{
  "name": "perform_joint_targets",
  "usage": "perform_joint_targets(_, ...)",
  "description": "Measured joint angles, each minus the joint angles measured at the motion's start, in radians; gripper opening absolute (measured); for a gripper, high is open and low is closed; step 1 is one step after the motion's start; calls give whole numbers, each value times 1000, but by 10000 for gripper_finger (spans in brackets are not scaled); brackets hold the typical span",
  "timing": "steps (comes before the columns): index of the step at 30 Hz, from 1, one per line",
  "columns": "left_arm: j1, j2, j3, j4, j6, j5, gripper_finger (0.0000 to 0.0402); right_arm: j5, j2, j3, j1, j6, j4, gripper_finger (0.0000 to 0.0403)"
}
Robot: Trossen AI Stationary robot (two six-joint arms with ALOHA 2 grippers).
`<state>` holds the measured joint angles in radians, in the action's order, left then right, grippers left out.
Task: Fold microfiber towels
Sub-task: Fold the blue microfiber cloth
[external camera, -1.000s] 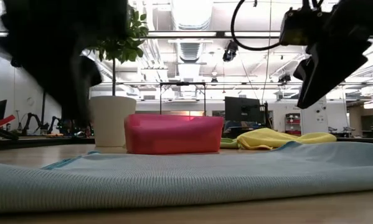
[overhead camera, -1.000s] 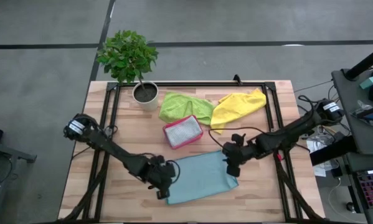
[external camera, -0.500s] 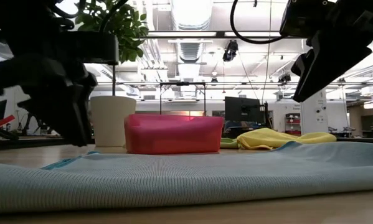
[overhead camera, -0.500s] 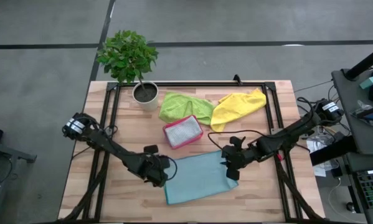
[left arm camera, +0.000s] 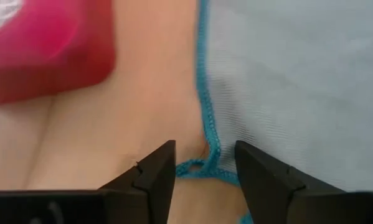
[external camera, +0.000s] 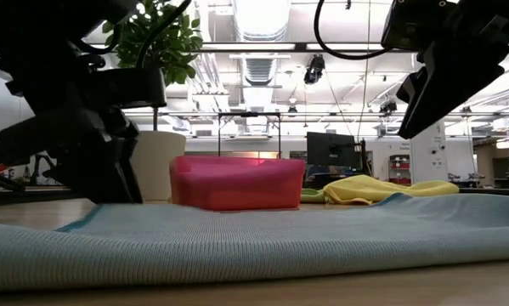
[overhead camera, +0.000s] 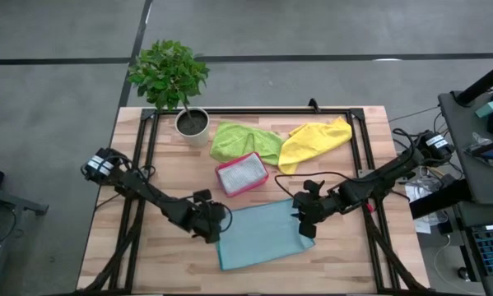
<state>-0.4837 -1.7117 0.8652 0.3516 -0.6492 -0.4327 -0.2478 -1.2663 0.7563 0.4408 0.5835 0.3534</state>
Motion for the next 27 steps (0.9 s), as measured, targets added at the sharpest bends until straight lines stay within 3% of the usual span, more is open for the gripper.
perform_joint_targets(6, 0, 1, -10, -29, 3, 20, 132, -15, 0, 0, 0, 0, 0, 132)
perform_joint_targets(15, 0, 4, -8, -18, 38, 28, 8, -16, 0, -1, 0, 0, 0, 128)
perform_joint_targets(27, -1, 127, 7, 14, 21, 76, 2, -16, 0, -2, 0, 11, -4, 123)
